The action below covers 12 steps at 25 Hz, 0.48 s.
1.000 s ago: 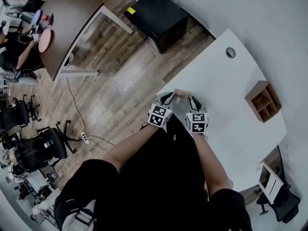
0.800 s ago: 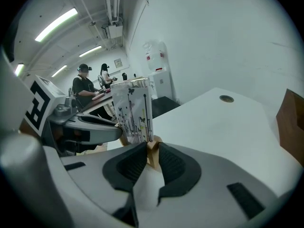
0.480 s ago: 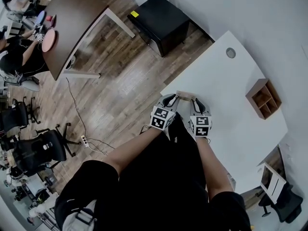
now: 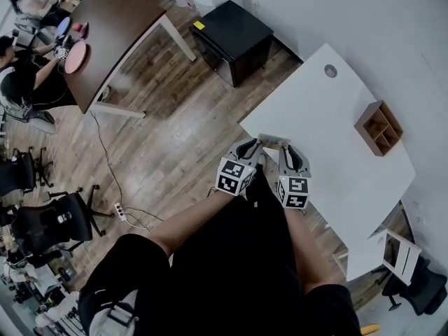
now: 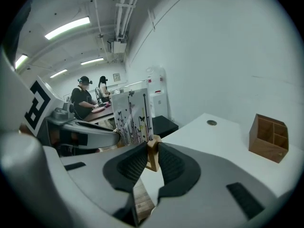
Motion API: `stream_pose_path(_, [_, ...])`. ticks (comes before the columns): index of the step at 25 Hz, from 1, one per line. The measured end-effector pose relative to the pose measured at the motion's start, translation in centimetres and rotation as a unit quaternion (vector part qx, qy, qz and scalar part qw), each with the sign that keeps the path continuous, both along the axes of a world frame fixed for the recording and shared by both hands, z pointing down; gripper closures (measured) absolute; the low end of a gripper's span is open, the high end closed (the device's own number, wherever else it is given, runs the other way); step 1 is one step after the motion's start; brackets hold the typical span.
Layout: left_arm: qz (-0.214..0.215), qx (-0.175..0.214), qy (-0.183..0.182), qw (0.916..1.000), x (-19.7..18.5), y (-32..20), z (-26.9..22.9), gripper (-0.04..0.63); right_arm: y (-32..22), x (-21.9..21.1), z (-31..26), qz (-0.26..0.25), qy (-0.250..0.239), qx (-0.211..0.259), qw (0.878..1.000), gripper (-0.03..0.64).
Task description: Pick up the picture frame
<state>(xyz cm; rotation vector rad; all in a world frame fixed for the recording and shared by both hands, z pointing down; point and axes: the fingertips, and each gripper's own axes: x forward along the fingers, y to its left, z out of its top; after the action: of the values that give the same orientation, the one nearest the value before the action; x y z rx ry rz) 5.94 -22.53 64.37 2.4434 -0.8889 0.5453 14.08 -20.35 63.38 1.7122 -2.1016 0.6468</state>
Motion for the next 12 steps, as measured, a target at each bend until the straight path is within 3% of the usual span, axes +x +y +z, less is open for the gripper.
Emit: stream_pose_path(12, [-0.026,0.049,0.048,0.9973,-5.7,6.8,-10.5,0.522,7.5,-5.6,-10.6,0.032,-0.023,0.078,0.996,0.535])
